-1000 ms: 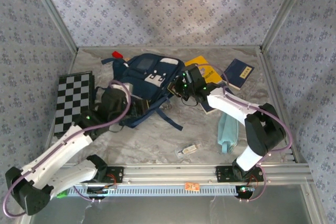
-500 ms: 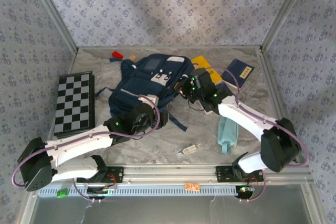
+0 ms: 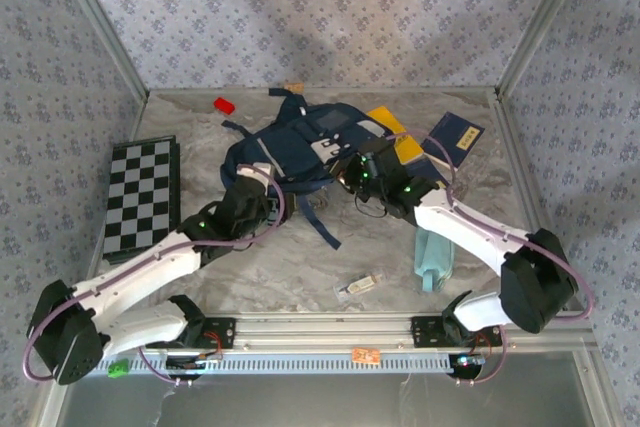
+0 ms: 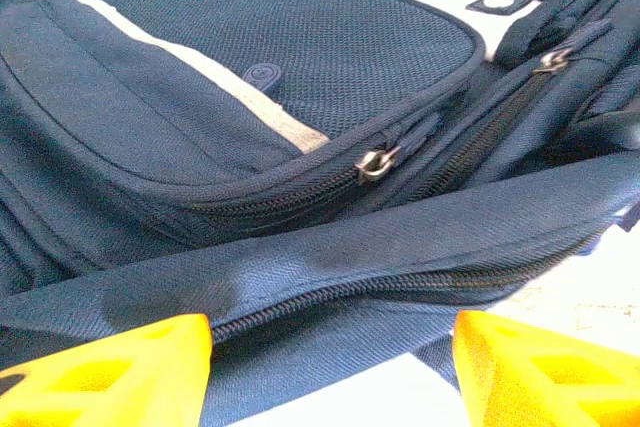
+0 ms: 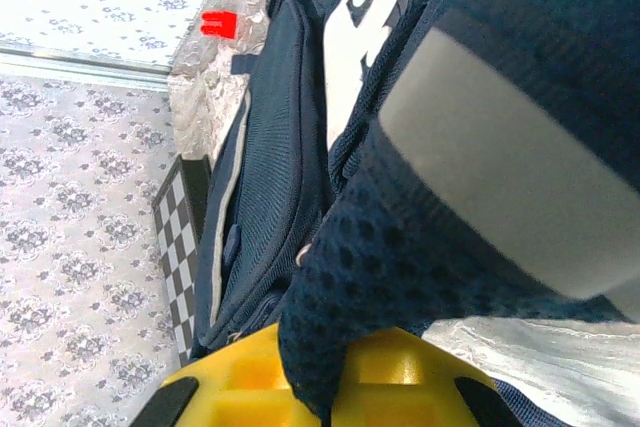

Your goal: Pack the student bag

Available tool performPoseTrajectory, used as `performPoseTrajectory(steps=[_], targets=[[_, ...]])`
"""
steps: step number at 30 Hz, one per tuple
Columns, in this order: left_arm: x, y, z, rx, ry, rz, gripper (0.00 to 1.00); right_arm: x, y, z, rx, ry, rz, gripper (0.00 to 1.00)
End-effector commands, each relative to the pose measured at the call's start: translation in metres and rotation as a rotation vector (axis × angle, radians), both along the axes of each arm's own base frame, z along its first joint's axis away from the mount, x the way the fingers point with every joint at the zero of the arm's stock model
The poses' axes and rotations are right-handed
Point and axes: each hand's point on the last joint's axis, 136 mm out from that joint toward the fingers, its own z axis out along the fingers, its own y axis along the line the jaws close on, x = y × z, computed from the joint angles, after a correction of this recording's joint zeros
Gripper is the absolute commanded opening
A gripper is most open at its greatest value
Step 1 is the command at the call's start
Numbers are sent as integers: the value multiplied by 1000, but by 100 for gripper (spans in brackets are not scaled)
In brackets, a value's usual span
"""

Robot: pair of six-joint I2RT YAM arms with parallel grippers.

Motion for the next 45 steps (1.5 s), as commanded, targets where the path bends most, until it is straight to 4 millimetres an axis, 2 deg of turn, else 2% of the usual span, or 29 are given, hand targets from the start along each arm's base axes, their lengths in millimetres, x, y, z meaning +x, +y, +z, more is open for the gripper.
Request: performPoseTrajectory(steps=[1,4,7,12,15,20,26,33,35,39,41,45], targets=[[-15,4,14,2,-16,31,63,13,20,50,130,-94,-39,0],[-34,-12,12,12,-51,29,63,15,22,54,134,-90,-60,0],[-42,-34,6,-41,-45,-6,63,14,23,55,141,-88,-73,0],[-38,-74,-4,-27,-29,-71,63,9,26,58,148,-84,-77,0],[-30,-91,-9,-16,-42,-78,63,6,27,56,143,-79,-80,0],[-10,-89,-15,-6,-85,30,64,4,29,54,150,-76,-77,0],[7,-77,-15,-18,-98,134,64,0,31,50,144,-71,-70,0],[24,-93,-4,-32,-140,88,57,-4,36,43,148,-57,-63,0],[27,-101,-3,-45,-149,60,54,-4,36,41,140,-56,-63,0],[35,-101,-1,-51,-149,68,44,-6,35,37,132,-49,-61,0],[38,-102,5,-64,-159,65,35,-7,34,33,124,-46,-58,0],[42,-97,3,-51,-149,84,18,-7,32,29,116,-41,-60,0]])
